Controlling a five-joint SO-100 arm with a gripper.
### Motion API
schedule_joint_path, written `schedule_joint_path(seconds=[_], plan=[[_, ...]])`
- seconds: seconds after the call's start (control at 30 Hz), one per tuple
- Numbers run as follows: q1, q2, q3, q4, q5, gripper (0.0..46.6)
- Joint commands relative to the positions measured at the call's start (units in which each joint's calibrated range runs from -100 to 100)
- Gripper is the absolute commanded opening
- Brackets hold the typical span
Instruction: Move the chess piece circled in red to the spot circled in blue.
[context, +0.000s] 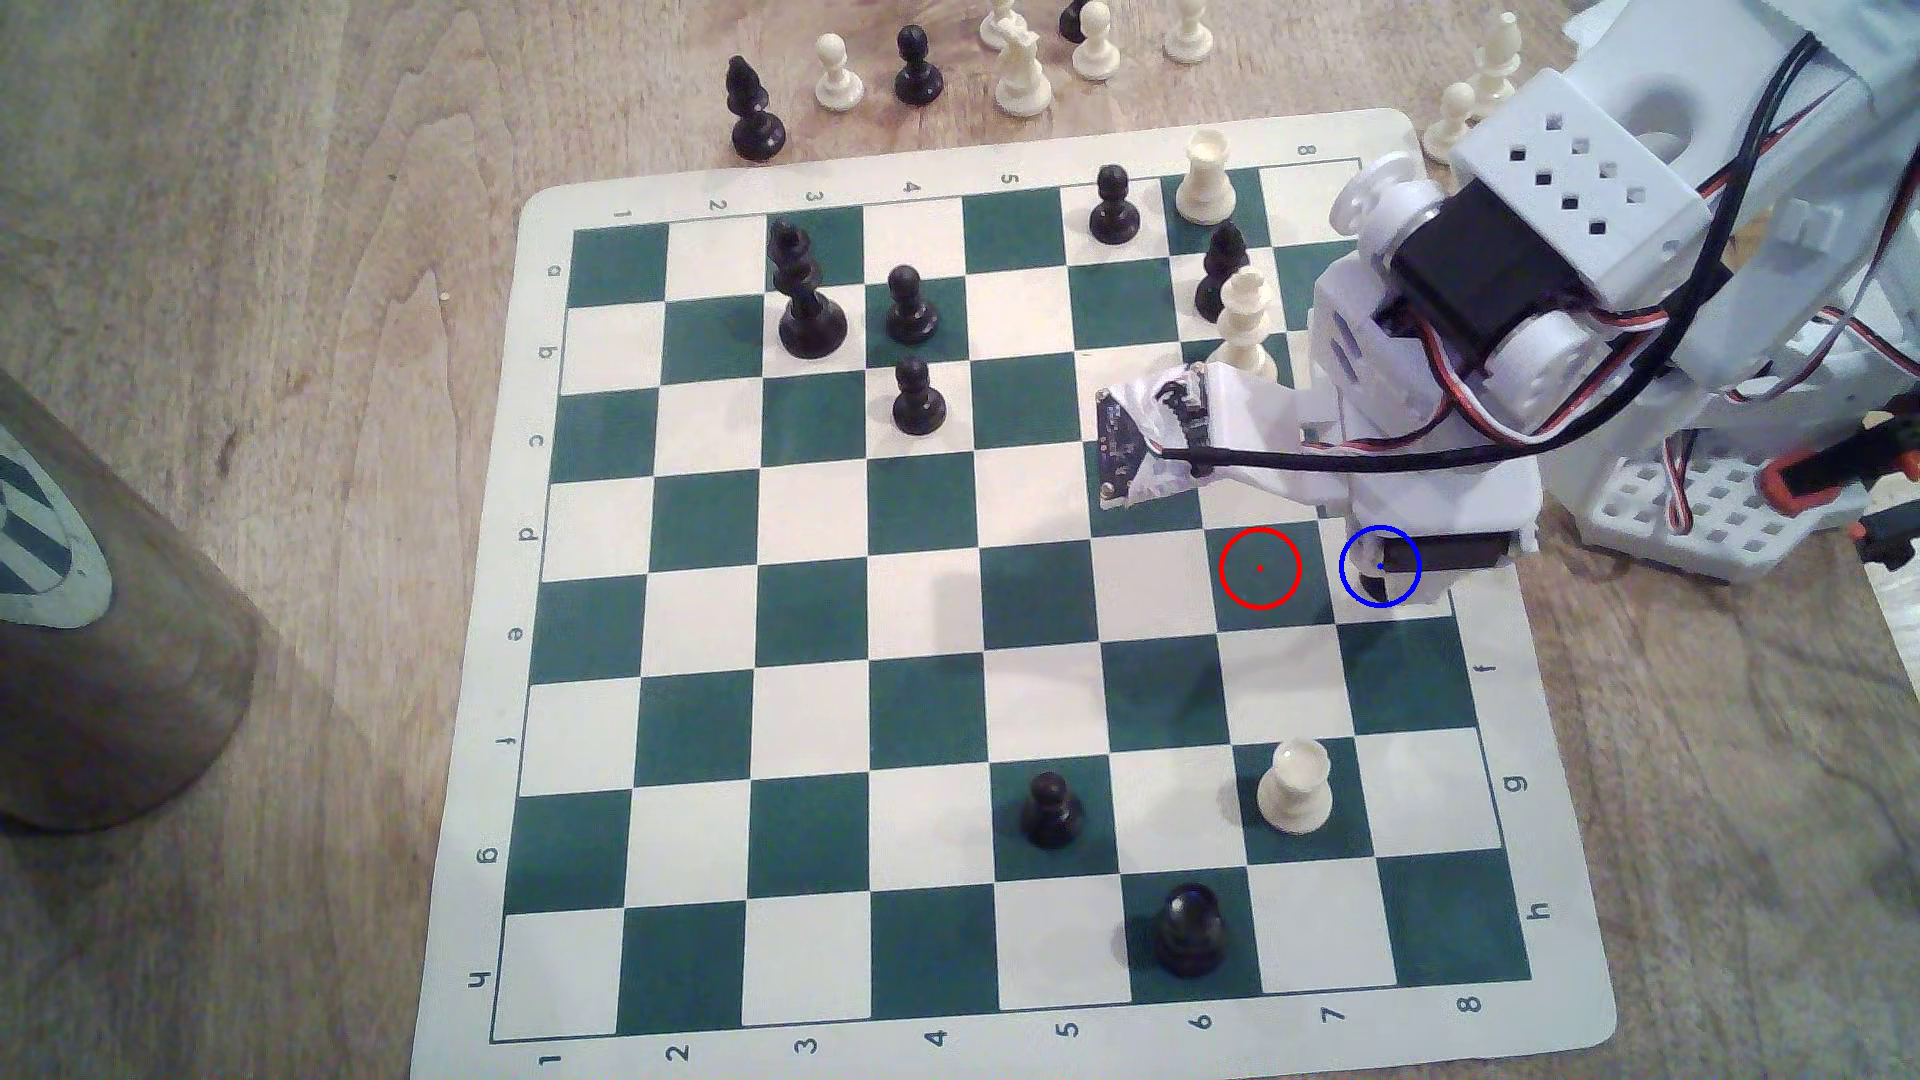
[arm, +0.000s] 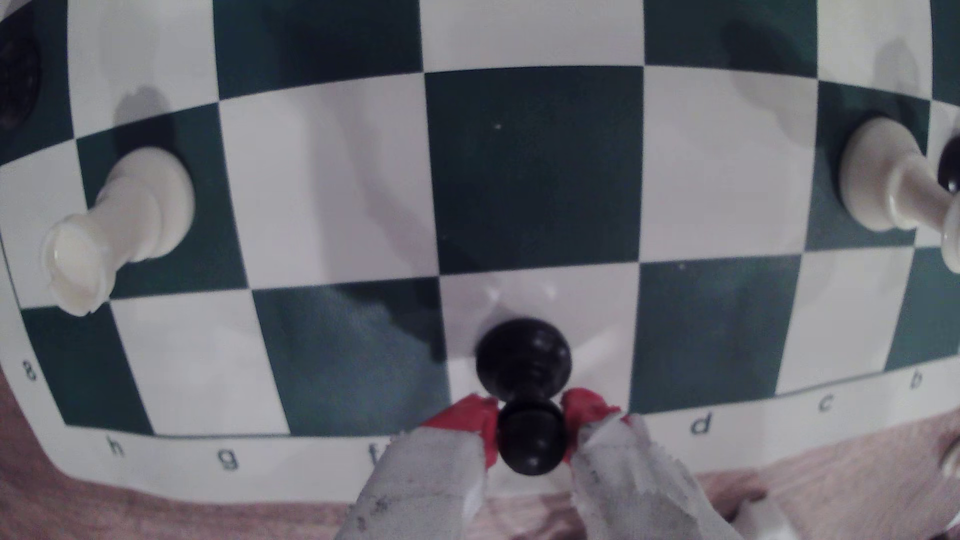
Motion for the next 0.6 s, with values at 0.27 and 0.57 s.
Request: schedule_joint_path(seconds=[0.27,0.57], plan=[[0.3,0.5,-0.5,-0.2,0.2,12.0],[0.6,-0.1,-0.9,0.1,0.3,22.4]])
